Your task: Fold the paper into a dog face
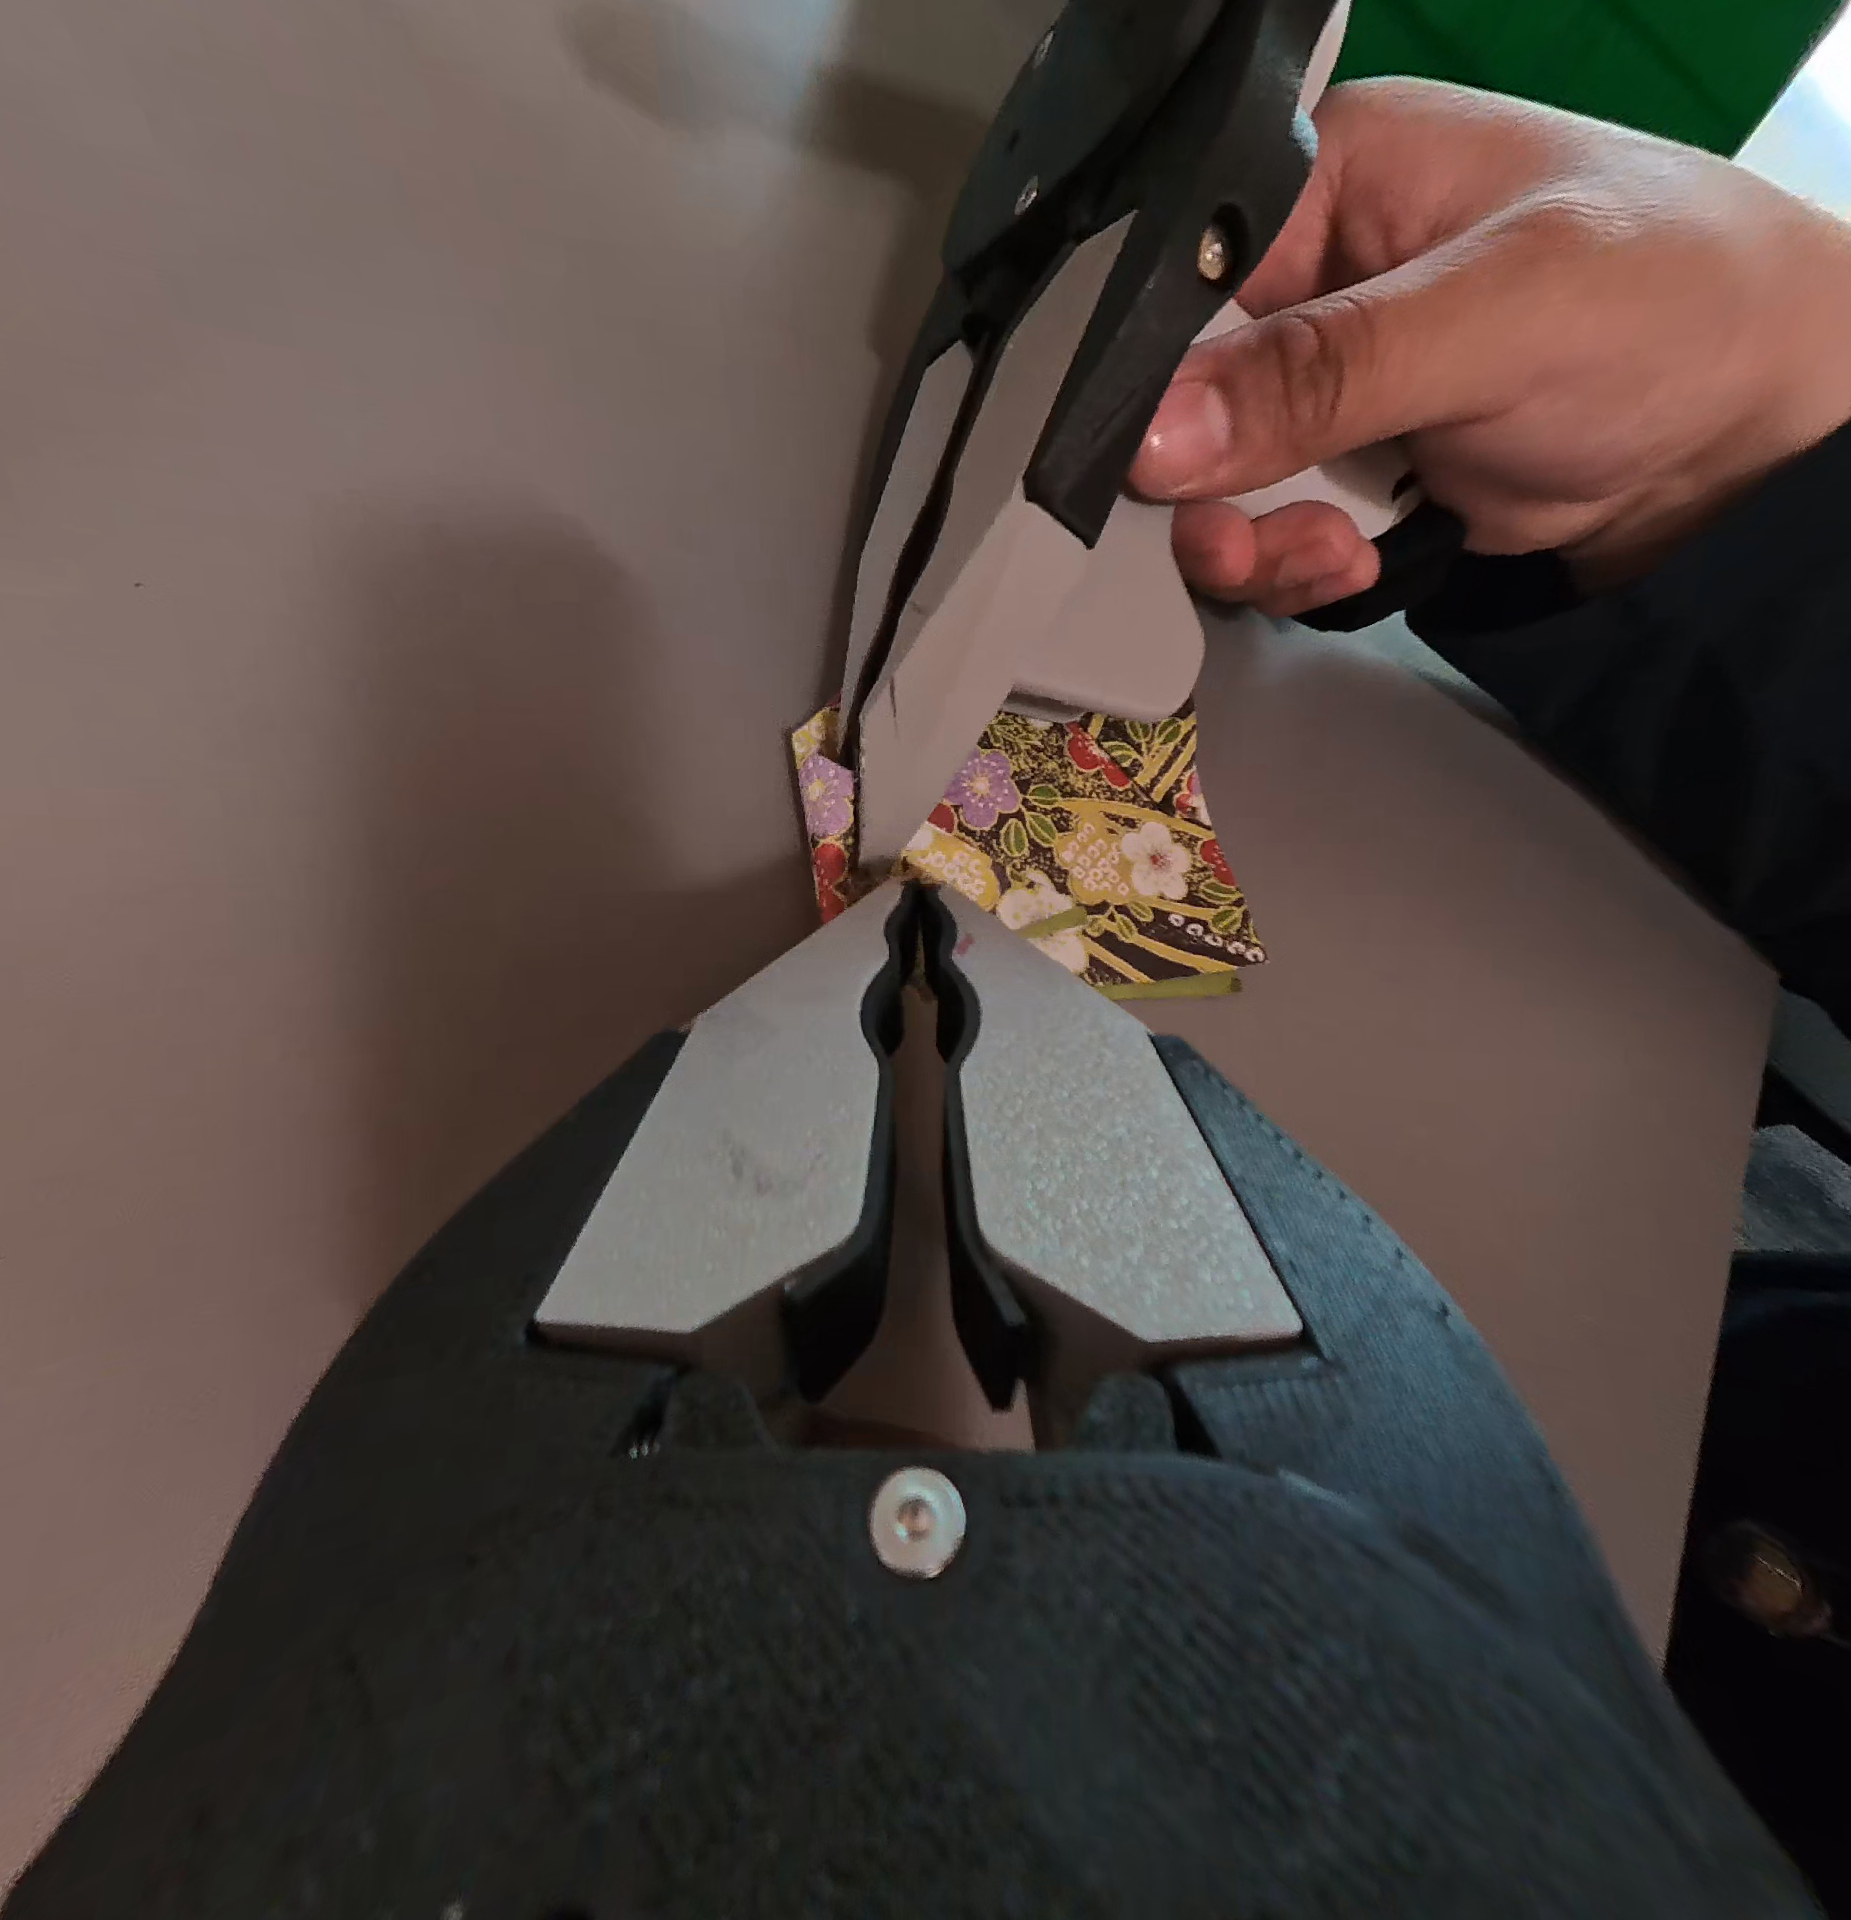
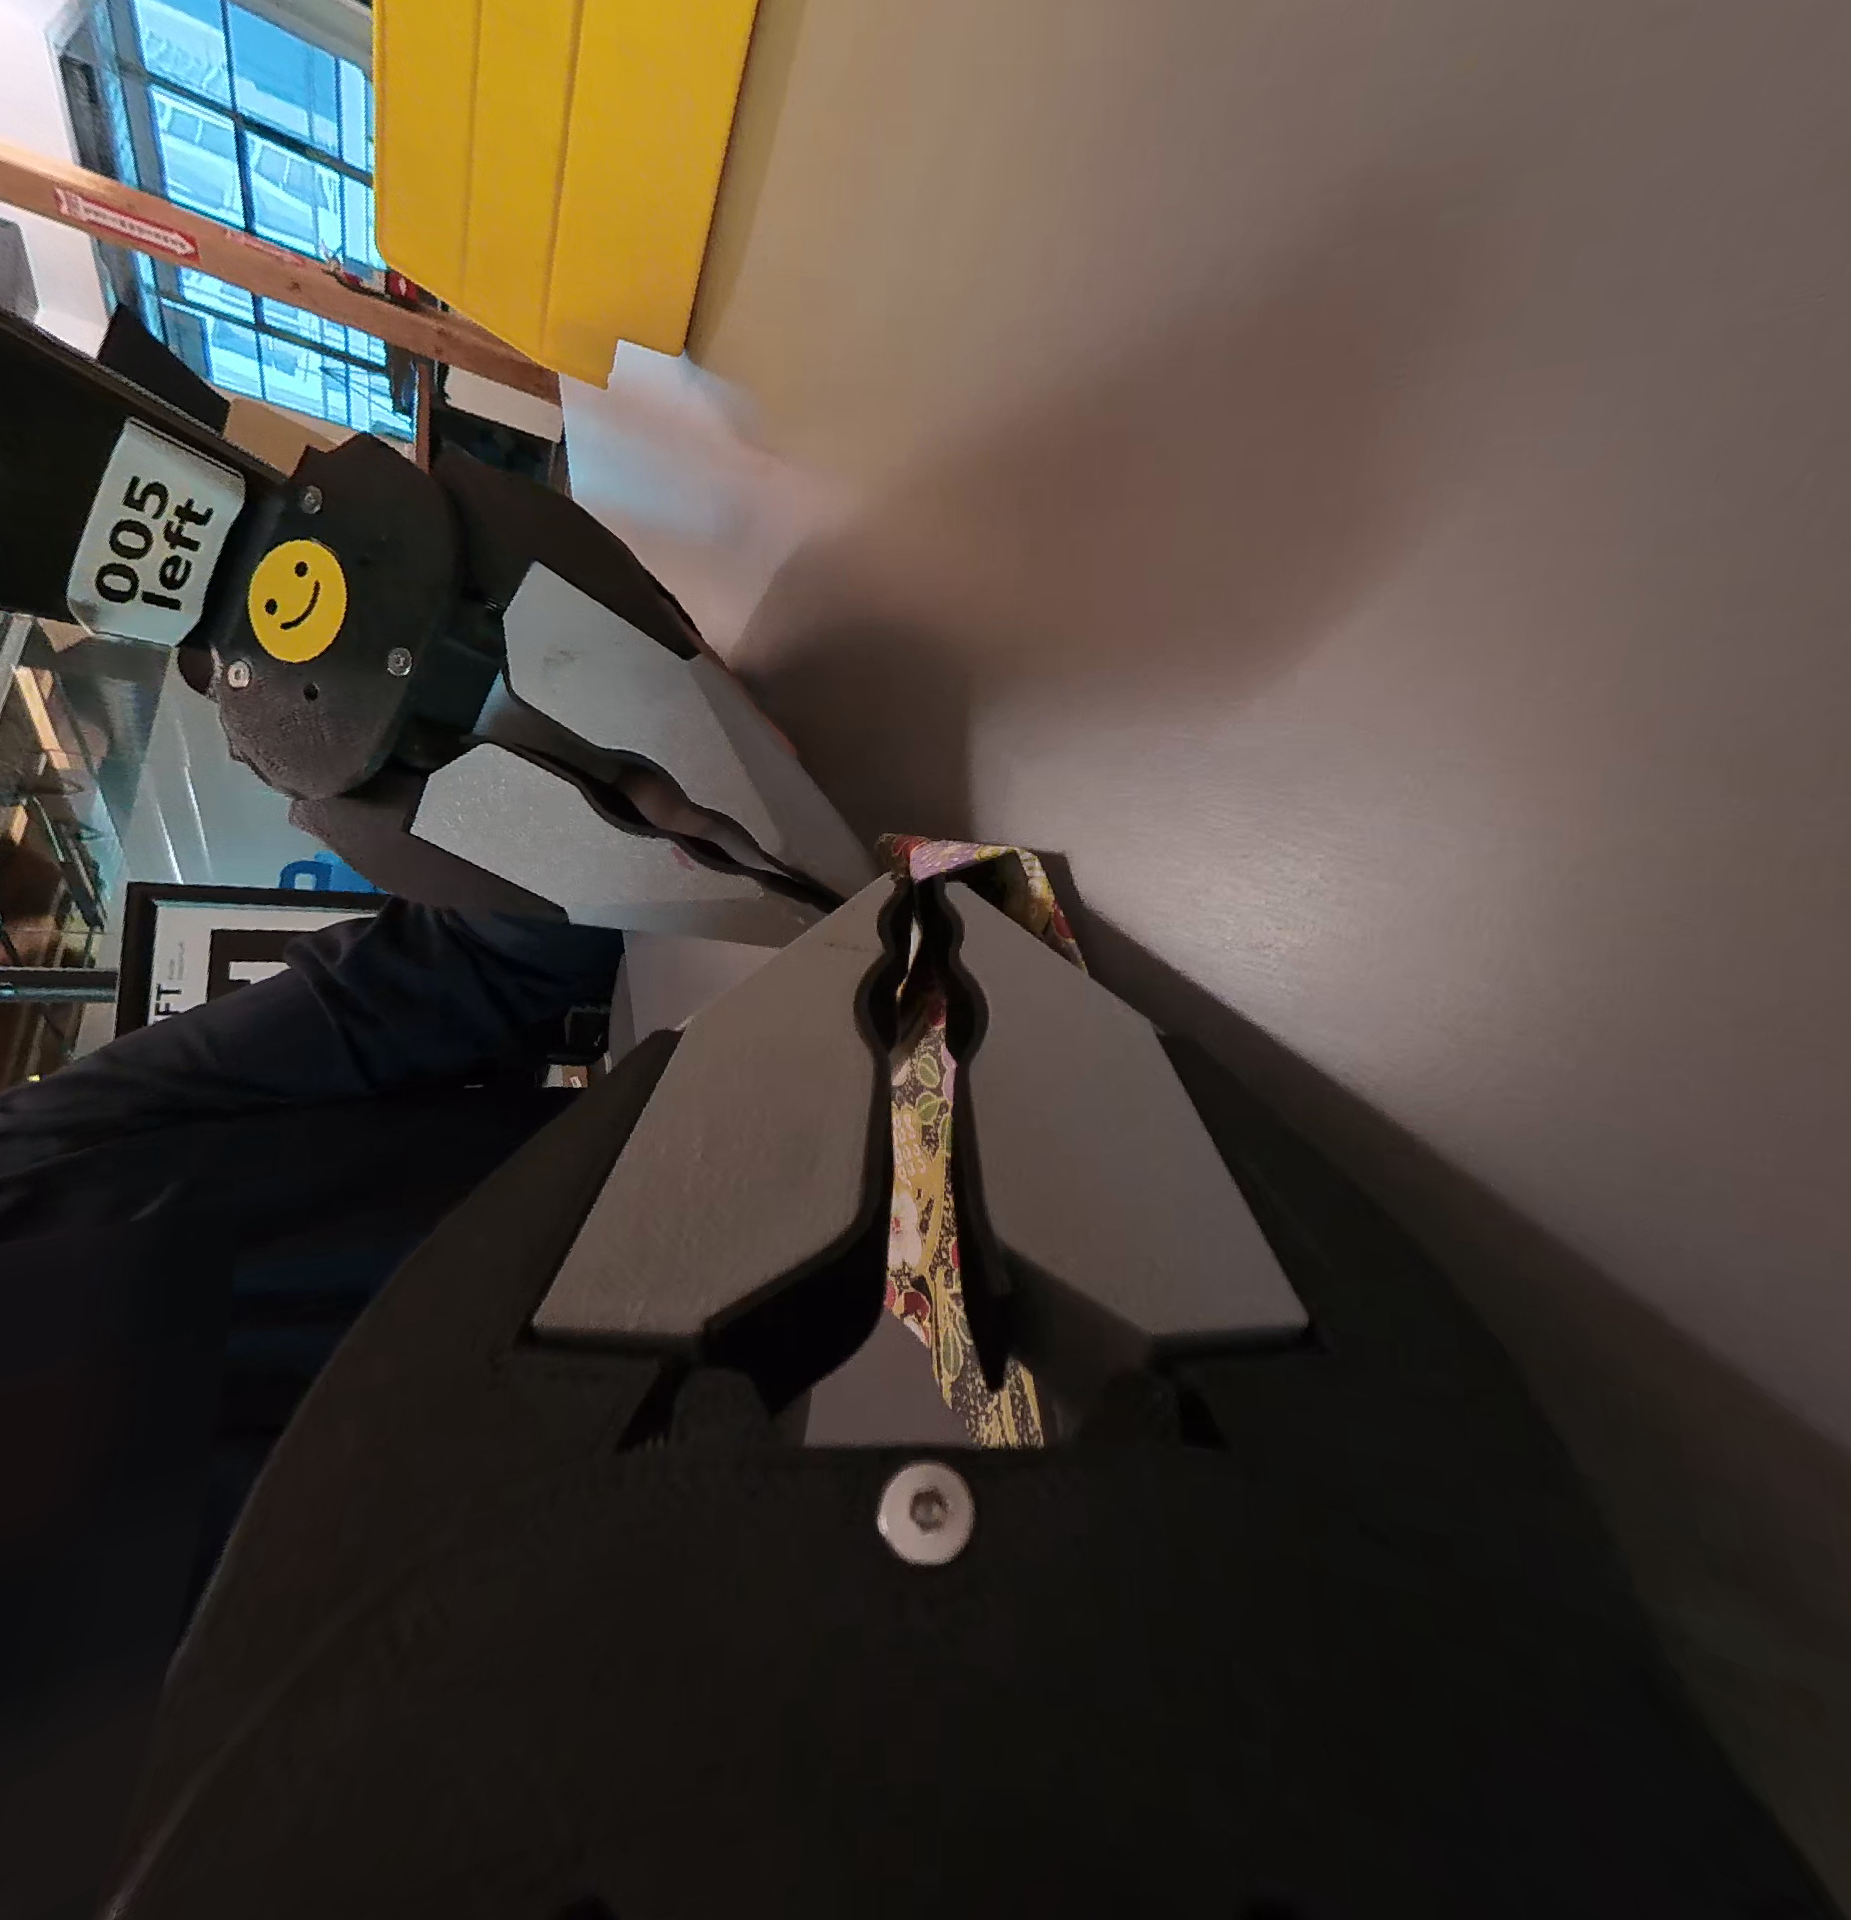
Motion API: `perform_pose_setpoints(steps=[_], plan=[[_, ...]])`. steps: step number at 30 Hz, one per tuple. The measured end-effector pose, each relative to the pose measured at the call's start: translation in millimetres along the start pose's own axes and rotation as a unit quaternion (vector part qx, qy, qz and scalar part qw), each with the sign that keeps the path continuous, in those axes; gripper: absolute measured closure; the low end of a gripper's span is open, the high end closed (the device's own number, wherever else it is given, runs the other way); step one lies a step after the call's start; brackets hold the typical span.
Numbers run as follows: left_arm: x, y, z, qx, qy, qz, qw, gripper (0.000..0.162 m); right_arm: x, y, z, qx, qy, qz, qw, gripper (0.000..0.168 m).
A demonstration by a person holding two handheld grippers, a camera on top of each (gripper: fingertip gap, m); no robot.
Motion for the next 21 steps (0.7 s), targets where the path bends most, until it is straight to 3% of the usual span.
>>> perform_pose_setpoints(steps=[21], plan=[[-2.8, -2.4, 1.3, -0.013, 0.011, 0.001, 1.000, 0.162, -1.0, -0.7, 2.7, -0.023, -0.005, -0.015, 1.000, 0.168]])
Point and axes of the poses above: each gripper's, where its closed fingertips meet, x back along the fingers, z out of its underside, y = z × x across the jaws, the point moved 8 cm from there along x, back along the fingers, and after that the axes turned 7 degrees about -y, right-handed, at the moved point
